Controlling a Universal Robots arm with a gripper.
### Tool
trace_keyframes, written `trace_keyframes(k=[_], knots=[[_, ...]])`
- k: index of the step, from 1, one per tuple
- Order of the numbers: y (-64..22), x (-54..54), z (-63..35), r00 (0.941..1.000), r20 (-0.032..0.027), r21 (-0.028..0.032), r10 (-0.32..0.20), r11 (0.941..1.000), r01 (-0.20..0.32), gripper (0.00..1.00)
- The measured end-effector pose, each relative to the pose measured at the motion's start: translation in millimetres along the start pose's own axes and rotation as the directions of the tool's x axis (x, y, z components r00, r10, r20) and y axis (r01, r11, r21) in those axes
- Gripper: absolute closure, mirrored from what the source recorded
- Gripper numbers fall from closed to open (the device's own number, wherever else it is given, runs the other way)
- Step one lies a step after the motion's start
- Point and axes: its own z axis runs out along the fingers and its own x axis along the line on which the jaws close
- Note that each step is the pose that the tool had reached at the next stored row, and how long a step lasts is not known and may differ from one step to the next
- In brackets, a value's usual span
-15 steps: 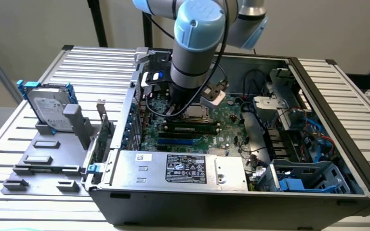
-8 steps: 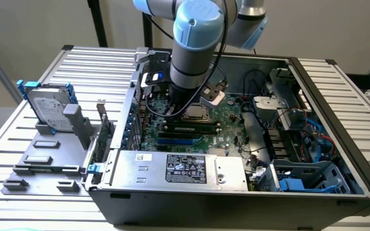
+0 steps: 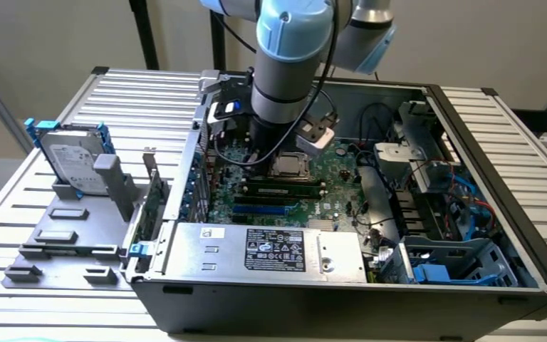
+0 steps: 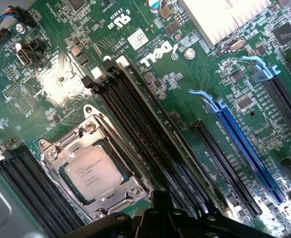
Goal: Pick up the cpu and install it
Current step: 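Install the second cpu locking lever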
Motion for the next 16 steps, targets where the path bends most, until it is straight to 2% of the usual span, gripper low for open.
trace_keyframes(k=[12, 16], knots=[[-8.9, 6.1, -29.8, 0.9997, 0.0261, -0.0191, 0.001, 0.9998, -0.001, 0.89], [-9.3, 6.4, -31.9, 0.9996, 0.0269, -0.0198, 0.001, 0.9998, 0.0, 0.89]])
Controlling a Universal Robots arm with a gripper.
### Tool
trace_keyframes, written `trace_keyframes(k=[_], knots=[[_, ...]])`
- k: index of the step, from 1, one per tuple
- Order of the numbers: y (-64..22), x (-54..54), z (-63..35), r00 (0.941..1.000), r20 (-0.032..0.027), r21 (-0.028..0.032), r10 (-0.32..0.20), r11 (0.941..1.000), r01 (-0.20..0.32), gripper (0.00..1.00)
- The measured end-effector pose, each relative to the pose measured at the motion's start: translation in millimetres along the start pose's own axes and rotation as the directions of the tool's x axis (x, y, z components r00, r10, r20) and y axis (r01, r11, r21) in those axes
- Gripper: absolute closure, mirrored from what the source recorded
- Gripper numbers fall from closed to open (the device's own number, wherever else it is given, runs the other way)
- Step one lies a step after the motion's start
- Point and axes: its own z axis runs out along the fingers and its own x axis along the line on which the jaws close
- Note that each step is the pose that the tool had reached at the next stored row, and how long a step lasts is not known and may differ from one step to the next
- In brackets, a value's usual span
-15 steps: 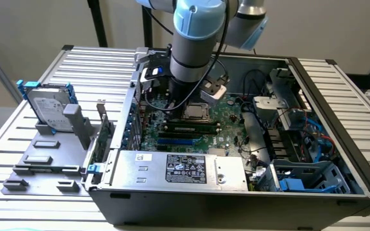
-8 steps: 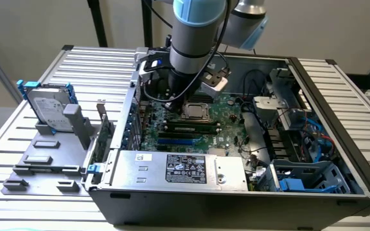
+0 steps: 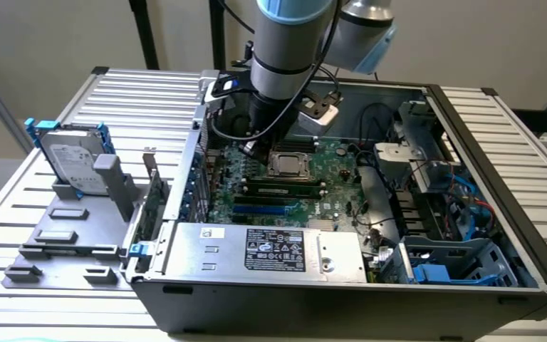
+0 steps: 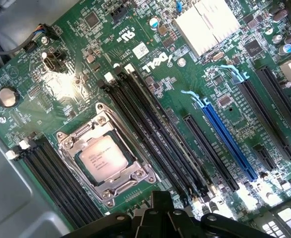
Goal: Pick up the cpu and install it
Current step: 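Install the second cpu locking lever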
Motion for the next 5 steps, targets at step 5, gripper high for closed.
trace_keyframes(k=[5], knots=[[0.0, 0.0, -0.1, 1.0, 0.0001, 0.0, 0.0, 1.0, 0.0, 0.89]])
